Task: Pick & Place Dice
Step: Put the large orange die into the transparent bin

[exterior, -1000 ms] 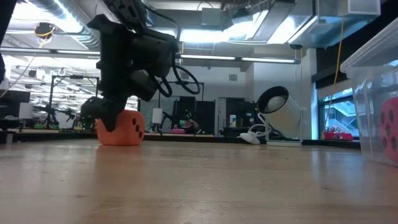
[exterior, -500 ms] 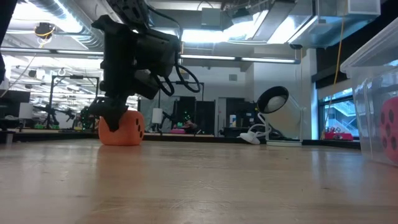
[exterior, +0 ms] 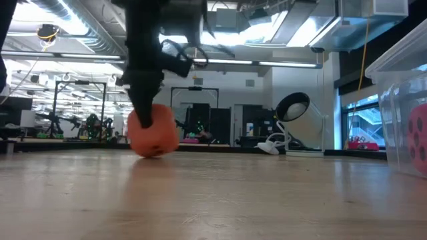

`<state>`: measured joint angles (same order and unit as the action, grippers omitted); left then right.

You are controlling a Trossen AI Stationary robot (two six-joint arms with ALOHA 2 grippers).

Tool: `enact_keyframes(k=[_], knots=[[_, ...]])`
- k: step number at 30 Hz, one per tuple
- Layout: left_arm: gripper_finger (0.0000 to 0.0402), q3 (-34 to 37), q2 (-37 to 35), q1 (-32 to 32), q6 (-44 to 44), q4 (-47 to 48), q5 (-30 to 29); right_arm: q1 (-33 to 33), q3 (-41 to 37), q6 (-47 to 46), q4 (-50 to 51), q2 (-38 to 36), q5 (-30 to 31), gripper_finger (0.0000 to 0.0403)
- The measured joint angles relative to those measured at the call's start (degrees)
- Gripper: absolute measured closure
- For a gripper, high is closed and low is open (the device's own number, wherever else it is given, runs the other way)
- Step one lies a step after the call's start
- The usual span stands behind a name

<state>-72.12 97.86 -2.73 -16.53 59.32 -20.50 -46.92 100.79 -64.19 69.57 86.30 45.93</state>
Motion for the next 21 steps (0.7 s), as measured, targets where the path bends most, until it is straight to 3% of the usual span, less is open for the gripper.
enact_keyframes(k=[10,13,21], knots=[[0.0241,0.0,-8.0,0.4,-6.0,-5.4,11.3,0.0,0.0,3.6,0.0,0.0,3.0,0.0197],[0.0244,0.0,-11.8,1.0,-9.1,-12.4,14.9,0.2,0.0,6.5,0.0,0.0,5.8,0.0197],[0.0257,-0.1,-23.1,1.6,-17.8,-37.5,19.3,2.2,0.0,20.4,-0.9,0.1,6.1,0.0197]])
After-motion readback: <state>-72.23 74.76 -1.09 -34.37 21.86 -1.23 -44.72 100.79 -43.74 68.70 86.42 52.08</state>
